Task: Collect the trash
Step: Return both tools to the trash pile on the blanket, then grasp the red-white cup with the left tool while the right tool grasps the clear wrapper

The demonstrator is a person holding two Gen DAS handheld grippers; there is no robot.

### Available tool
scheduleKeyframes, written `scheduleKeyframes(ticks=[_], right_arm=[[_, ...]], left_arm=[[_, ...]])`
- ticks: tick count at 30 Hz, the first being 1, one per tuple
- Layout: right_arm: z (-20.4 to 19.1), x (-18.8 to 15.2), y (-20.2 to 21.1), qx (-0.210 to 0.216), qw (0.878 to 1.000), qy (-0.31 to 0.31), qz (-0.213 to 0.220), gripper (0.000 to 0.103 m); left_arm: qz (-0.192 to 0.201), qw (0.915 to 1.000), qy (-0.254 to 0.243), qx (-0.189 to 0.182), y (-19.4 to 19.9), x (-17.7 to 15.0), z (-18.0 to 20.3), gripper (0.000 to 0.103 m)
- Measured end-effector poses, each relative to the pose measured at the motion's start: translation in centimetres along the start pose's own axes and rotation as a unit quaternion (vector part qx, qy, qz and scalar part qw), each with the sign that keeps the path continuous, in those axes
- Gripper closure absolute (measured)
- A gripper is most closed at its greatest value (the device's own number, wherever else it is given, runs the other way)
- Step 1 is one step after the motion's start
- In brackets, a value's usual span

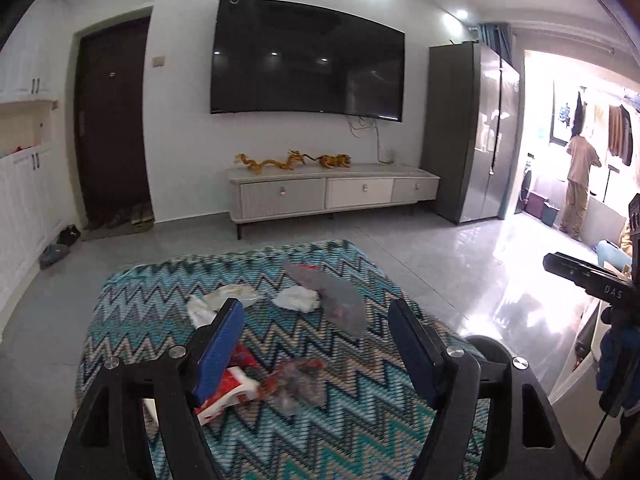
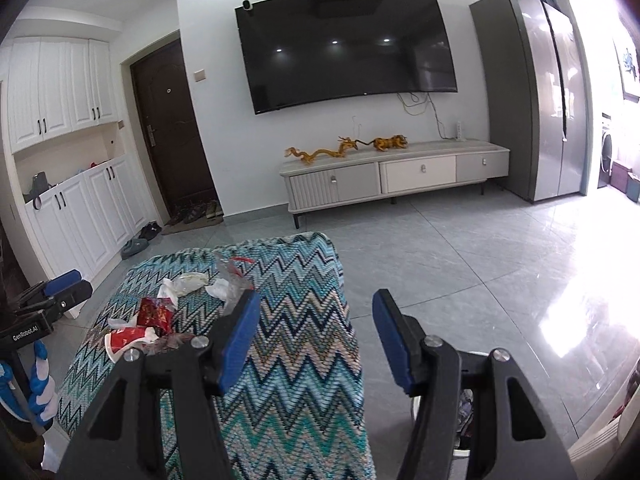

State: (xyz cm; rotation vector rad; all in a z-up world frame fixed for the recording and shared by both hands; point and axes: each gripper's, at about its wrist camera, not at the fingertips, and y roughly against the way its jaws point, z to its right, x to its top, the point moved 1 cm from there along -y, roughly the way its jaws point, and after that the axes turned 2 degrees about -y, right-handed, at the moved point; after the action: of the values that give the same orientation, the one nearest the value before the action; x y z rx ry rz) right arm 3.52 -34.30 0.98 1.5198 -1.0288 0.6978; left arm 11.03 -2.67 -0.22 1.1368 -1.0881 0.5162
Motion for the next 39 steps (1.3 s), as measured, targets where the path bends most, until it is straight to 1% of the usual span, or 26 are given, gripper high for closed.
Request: scheduleKeyframes(ticks=[5,9,12,15,17,19,23,25,30,33,36,39], right_arm=[[-3.4,0.1,-0.4,0.027,0.999,0.023,-0.001,0.046],[-5.3,-0.2,-1.3,0.052,0.998,0.034,-0.007,0.046],[-6.6,-0.5,-2.4,0.073,0.996,0.042,-0.017,0.046],[-7.5,-1.1,-3.8,0.095,0.994,0.049,-0.033,0.046],[-8.2,-1.6,-4.9,0.107,0.992,0.056,-0.047,0.046],[-8.9,-2.2,-6.4,0.119,0.989,0.064,-0.064,0.046],[-10.3,-3.6,-9.6,0.141,0.982,0.073,-0.099,0.046],[-11.2,-4.4,-11.1,0.152,0.978,0.080,-0.115,0.046],[-13.1,-6.1,-14.7,0.178,0.966,0.100,-0.155,0.046],[-13.9,-6.8,-16.8,0.191,0.960,0.104,-0.174,0.046],[-14.4,-7.2,-18.9,0.198,0.955,0.107,-0.191,0.046],[-14.8,-7.7,-20.7,0.209,0.949,0.108,-0.209,0.046]], left_arm=[[0.008,0.9978,0.040,0.053,2.8,-1.6,-6.5,0.028],[0.014,0.9948,0.051,0.088,4.7,-2.9,-10.2,0.027],[0.006,0.9941,0.044,0.099,4.7,-4.0,-11.7,0.027],[-0.014,0.9941,0.043,0.099,3.7,-5.2,-12.4,0.027],[-0.029,0.9944,0.044,0.091,2.8,-5.8,-12.5,0.026],[-0.047,0.9946,0.047,0.080,1.6,-6.5,-12.6,0.023],[-0.078,0.9936,0.060,0.056,-1.9,-7.6,-13.1,0.019],[-0.096,0.9919,0.069,0.046,-3.6,-8.4,-13.4,0.019],[-0.138,0.9845,0.104,0.027,-7.9,-10.1,-15.2,0.019],[-0.160,0.9792,0.125,0.005,-10.0,-11.0,-16.1,0.019],[-0.181,0.9726,0.145,-0.023,-11.9,-11.9,-16.6,0.019],[-0.193,0.9648,0.166,-0.068,-13.1,-12.7,-16.6,0.019]])
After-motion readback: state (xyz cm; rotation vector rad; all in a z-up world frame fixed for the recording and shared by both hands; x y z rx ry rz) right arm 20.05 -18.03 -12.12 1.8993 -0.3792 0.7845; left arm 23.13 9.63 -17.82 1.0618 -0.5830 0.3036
